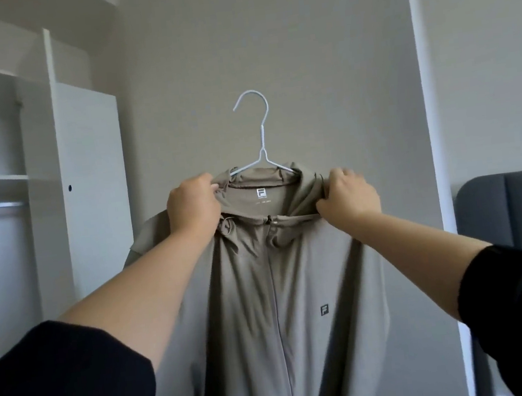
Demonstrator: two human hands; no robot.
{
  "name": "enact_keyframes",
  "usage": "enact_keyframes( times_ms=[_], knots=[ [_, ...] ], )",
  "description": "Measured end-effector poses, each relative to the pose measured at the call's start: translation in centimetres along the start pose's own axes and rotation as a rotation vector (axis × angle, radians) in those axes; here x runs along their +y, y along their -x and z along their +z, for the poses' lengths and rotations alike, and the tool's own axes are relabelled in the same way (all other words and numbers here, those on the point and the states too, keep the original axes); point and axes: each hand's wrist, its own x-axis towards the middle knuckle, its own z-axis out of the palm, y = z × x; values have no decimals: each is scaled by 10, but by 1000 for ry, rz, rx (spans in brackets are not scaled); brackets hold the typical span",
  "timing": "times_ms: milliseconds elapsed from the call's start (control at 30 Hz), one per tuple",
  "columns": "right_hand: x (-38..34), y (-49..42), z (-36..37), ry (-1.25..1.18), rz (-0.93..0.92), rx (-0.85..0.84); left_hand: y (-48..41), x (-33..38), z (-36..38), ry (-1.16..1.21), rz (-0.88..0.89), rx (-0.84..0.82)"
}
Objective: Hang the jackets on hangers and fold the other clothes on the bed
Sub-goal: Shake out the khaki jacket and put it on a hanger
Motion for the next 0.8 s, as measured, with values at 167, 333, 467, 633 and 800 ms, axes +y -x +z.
enact_keyframes(
  times_ms=[167, 333, 467, 633, 800],
  knots=[
    [-8, -11, 3, -48, -81, -68, 19, -4, 8, 6, 28, -22],
    [10, -5, 14, -111, 4, -105, 26, -5, 12, 126, 58, -186],
    [23, 11, 23, -115, 33, 19, 30, -16, 12, 130, 133, -423],
    [40, 26, 32, -69, 13, 61, 34, -36, 11, 175, -104, -914],
    [59, 35, 38, -50, 45, 40, 46, -44, 11, 88, 74, -894]
  ],
)
